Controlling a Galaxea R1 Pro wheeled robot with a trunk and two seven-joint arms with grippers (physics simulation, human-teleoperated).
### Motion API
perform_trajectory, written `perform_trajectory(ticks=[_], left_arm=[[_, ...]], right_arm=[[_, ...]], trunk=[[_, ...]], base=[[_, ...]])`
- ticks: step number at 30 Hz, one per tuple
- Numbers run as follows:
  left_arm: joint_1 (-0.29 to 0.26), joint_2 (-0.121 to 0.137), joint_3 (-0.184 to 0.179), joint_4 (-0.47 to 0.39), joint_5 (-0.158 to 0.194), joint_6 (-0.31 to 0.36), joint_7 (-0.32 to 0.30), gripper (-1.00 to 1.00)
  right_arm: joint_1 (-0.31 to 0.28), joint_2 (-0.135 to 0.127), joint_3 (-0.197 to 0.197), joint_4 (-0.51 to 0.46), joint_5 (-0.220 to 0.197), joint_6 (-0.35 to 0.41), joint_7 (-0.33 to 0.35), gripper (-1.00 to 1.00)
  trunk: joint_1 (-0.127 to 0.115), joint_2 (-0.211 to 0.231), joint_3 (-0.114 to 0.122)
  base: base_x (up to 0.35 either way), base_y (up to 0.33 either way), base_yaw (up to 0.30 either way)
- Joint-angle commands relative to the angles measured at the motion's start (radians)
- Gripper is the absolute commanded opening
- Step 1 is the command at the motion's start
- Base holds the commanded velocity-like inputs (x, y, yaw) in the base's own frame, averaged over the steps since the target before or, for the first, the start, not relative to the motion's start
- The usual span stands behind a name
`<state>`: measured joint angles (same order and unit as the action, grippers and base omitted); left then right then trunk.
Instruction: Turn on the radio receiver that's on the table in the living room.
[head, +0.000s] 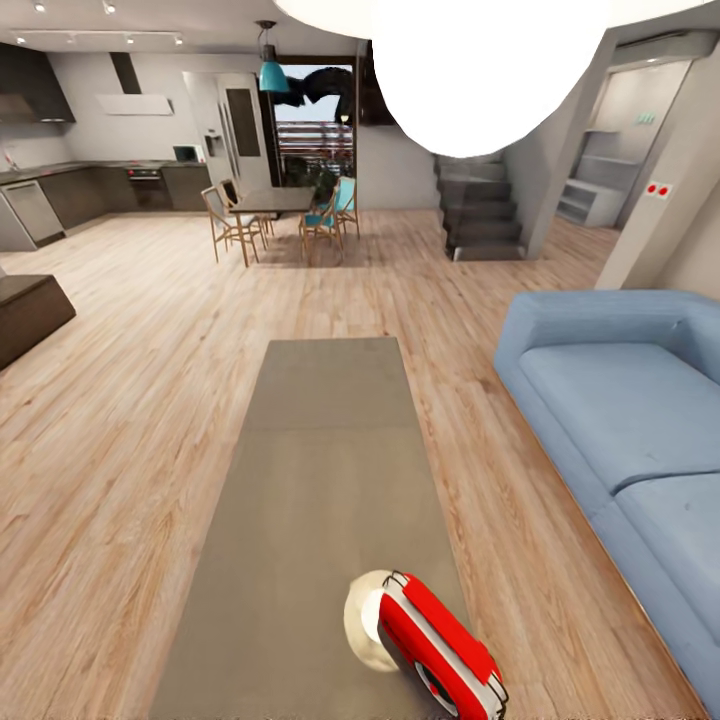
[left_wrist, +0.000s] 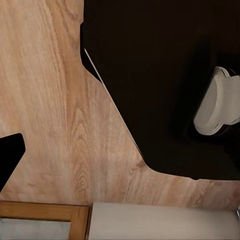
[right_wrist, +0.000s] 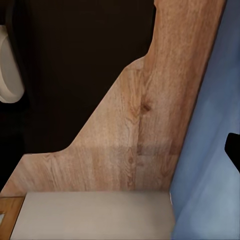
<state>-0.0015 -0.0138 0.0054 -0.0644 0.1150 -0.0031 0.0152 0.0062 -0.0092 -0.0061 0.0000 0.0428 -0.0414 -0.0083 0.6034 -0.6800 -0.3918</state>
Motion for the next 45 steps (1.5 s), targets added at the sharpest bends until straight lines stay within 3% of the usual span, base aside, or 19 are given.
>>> perform_trajectory(ticks=[1,45], left_arm=[[0.0,0.0,0.0,0.0,0.0,0.0,0.0,1.0],[0.0,0.0,0.0,0.0,0.0,0.0,0.0,1.0]], right_arm=[[0.0,0.0,0.0,0.0,0.0,0.0,0.0,1.0],[0.0,0.0,0.0,0.0,-0.001,0.0,-0.001,1.0]], trunk=[[0.0,0.0,-0.002],[0.0,0.0,-0.072]], base=[[0.0,0.0,0.0],[0.0,0.0,0.0]])
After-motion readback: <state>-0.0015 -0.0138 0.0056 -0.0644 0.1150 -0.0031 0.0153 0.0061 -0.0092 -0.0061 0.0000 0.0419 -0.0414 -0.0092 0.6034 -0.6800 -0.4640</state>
